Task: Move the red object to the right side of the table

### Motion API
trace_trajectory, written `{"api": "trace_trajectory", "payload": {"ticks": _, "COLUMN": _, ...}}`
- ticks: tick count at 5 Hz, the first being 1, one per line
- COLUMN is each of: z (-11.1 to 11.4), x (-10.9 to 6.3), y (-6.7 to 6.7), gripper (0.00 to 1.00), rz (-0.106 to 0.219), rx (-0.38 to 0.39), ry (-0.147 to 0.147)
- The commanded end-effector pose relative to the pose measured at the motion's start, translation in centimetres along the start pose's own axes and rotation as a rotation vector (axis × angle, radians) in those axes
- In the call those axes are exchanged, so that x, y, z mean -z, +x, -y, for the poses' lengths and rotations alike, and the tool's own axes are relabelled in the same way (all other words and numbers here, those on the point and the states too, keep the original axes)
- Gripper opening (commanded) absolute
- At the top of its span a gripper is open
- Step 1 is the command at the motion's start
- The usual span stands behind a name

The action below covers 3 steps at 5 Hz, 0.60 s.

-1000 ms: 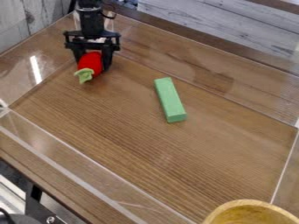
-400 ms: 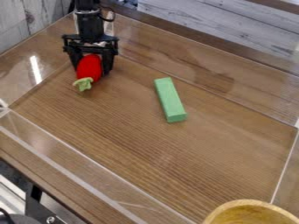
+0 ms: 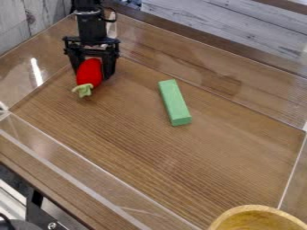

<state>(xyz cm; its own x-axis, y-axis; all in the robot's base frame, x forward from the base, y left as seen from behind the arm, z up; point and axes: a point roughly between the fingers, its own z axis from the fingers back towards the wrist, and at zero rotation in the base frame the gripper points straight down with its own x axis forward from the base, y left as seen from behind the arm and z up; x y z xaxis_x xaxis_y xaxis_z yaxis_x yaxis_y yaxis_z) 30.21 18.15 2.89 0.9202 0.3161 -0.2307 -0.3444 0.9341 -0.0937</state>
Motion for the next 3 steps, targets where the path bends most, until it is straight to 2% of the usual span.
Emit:
{"api": "trace_trajectory", "payload": {"ticks": 1, "z": -0.4, "x": -3.6, "y": -0.7, "gripper": 1.00, "rz": 0.089, "rx": -0.047, "ry": 0.002}}
{"api": "trace_trajectory", "payload": {"ticks": 2, "z": -0.6, "x": -4.8, "y": -0.5, "gripper": 1.00, "rz": 0.091, "rx": -0.060, "ry": -0.007}}
{"api": "trace_trajectory", "payload": {"ticks": 3, "z": -0.7, "x": -5.9, "y": -0.5, "gripper": 0.00, "rz": 0.086, "rx": -0.060, "ry": -0.021}}
